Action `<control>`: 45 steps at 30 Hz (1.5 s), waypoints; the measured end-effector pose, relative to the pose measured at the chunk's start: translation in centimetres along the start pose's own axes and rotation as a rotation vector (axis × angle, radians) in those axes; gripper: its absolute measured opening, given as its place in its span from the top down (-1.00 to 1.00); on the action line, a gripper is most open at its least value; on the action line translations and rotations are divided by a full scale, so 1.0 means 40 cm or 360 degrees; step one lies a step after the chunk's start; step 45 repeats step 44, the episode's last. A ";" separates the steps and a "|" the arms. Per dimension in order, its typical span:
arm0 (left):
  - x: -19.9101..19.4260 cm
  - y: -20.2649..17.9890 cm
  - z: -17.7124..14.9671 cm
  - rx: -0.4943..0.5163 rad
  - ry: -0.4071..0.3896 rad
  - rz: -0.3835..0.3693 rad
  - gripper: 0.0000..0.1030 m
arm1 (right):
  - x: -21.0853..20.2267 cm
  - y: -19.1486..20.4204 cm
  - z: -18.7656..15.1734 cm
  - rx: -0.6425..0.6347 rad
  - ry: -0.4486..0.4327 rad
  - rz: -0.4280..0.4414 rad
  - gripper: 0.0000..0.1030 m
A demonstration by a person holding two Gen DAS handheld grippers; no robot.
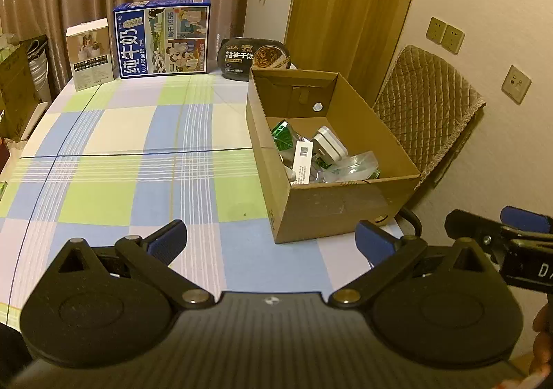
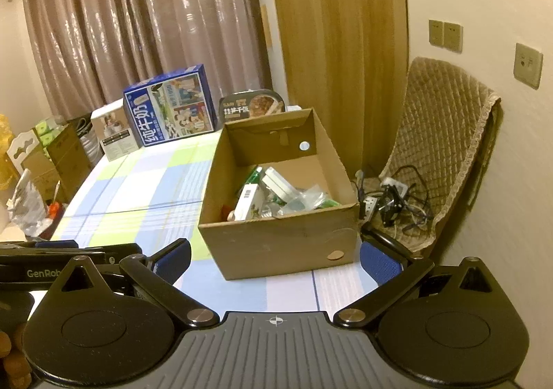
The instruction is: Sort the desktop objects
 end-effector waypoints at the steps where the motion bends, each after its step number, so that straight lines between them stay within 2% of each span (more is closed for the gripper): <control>1: -0.001 0.000 0.000 -0.0002 0.0000 0.0000 -0.98 | 0.001 0.000 -0.001 -0.0002 0.0000 -0.0001 -0.97; 40: 0.024 -0.003 -0.017 0.0022 0.0033 -0.0007 -0.98 | 0.021 -0.017 -0.014 -0.0007 0.0015 -0.0027 -0.97; 45: 0.019 -0.002 -0.021 0.0025 0.0001 -0.0016 -0.98 | 0.021 -0.017 -0.014 -0.0007 0.0016 -0.0028 -0.97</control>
Point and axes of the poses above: each gripper's, at about its wrist camera, not at the fingertips, and x roughly the way its jaws point, y to its left, z to its top, the point moved 6 cm from there along x, roughly the way its jaws point, and after that the axes turned 14 degrees about x, right-handed, at the moved point
